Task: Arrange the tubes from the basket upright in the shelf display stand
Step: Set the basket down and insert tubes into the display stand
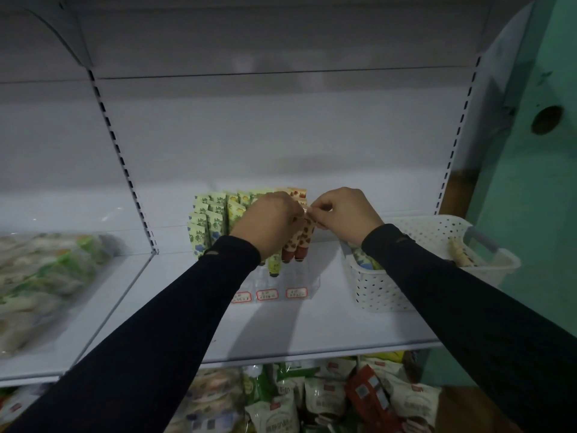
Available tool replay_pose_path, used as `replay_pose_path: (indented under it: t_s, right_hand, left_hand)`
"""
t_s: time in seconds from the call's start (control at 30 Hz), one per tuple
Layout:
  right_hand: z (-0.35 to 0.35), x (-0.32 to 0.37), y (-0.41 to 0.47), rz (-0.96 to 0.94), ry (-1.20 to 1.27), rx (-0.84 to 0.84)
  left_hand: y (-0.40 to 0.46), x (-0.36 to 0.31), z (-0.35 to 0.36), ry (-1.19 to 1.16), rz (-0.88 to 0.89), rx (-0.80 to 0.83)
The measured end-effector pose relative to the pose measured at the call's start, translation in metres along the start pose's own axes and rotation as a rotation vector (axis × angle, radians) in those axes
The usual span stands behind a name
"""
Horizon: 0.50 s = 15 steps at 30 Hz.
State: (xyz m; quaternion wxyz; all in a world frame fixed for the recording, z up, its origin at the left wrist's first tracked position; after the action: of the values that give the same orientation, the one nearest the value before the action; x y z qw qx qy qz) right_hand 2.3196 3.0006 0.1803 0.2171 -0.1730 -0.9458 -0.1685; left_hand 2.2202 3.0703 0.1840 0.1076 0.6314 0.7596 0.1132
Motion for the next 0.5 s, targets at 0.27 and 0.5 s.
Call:
replay_pose_path:
  t_s: [0.27, 0.5]
  right_hand:
    - [-0.001, 0.0, -0.001, 0.006, 0.012, 0.01]
    - [0.0, -0.002, -0.001, 0.005, 0.053, 0.021]
  left_hand:
    - [0.007, 0.005, -0.009, -0.039, -0.007, 0.044]
    - [0.012, 0.027, -0.016, -0.231, -0.154, 0.076]
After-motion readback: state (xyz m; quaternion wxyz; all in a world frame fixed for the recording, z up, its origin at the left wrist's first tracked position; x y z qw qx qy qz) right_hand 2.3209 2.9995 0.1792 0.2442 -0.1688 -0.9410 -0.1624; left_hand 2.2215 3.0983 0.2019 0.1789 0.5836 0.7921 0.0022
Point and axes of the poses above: each hand's wrist, its own y-axis towards the middle knuckle, its own z-axis out of the palm, x = y × z, the point moved 8 cm from there along y, towards the middle knuckle, and after that the axes turned 15 degrees about x, right-handed, at the moved point
